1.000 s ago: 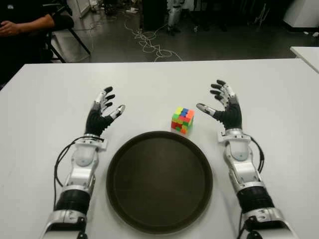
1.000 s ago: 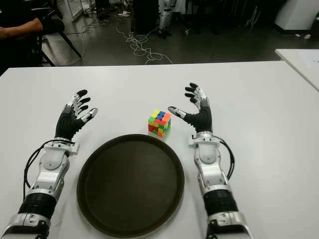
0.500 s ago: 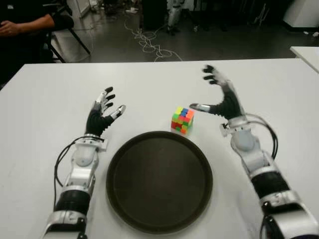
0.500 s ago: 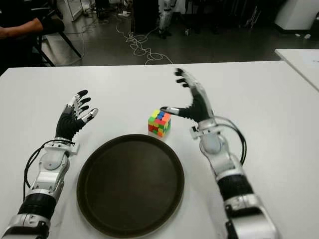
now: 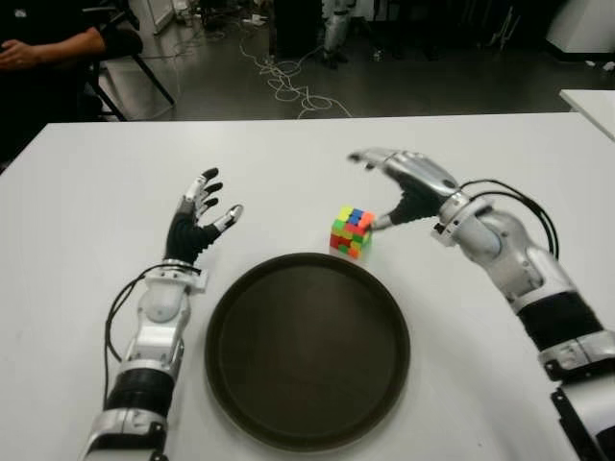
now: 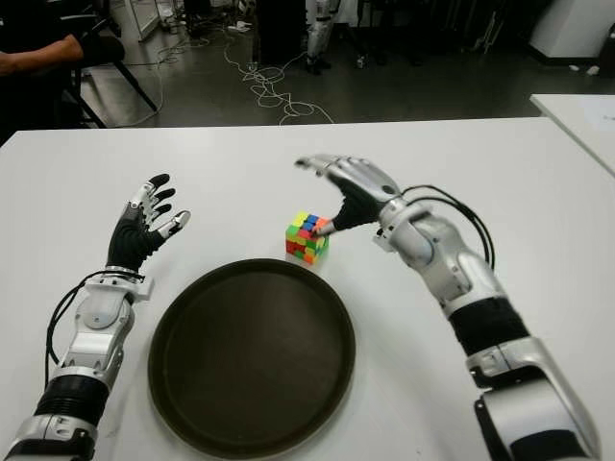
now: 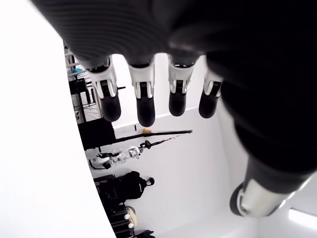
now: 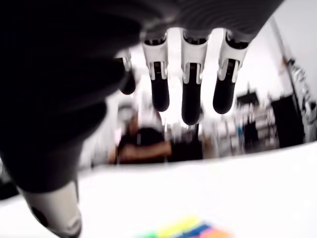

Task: Pick up the Rubik's Cube and put it in the plate

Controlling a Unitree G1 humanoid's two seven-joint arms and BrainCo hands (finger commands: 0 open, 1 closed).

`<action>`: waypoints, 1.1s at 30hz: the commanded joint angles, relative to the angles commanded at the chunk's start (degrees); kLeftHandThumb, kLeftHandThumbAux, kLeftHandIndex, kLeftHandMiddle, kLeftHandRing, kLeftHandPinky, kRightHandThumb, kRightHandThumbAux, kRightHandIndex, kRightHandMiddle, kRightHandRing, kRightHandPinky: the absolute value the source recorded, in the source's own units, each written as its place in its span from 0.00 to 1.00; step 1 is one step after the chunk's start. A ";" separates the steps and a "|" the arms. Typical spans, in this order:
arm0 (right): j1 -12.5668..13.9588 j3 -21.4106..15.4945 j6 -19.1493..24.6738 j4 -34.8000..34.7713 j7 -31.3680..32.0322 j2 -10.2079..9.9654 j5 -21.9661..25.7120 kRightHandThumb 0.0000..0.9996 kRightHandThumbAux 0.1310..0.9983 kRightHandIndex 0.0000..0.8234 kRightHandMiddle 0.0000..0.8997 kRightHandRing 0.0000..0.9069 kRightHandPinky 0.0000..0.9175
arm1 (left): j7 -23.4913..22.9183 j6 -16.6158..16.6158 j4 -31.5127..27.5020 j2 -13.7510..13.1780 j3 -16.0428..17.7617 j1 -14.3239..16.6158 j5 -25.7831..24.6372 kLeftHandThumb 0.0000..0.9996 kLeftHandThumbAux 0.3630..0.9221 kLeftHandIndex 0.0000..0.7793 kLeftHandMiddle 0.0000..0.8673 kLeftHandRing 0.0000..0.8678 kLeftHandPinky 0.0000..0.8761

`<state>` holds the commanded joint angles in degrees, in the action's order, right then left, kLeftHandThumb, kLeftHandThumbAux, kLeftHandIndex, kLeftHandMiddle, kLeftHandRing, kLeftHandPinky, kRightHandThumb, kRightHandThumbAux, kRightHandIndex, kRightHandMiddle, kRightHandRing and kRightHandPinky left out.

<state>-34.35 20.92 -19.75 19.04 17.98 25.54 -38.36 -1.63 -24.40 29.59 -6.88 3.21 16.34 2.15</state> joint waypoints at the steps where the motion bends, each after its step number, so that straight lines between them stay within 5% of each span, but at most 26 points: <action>1: 0.10 0.27 0.52 -0.53 0.80 0.12 -0.14 0.00 0.76 0.15 0.22 0.24 0.26 | -0.06 0.16 -0.23 0.04 0.00 -0.09 -0.08 0.13 0.57 0.10 0.11 0.11 0.13; 33: -0.69 3.44 7.16 -2.06 4.24 1.66 -3.58 0.00 0.71 0.11 0.16 0.19 0.20 | 0.73 -0.31 -0.94 0.58 -0.07 -0.20 0.60 0.14 0.64 0.11 0.12 0.11 0.13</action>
<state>-35.05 24.36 -12.60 16.97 22.22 27.20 -41.93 -0.90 -24.71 28.65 -6.29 3.14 16.14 2.75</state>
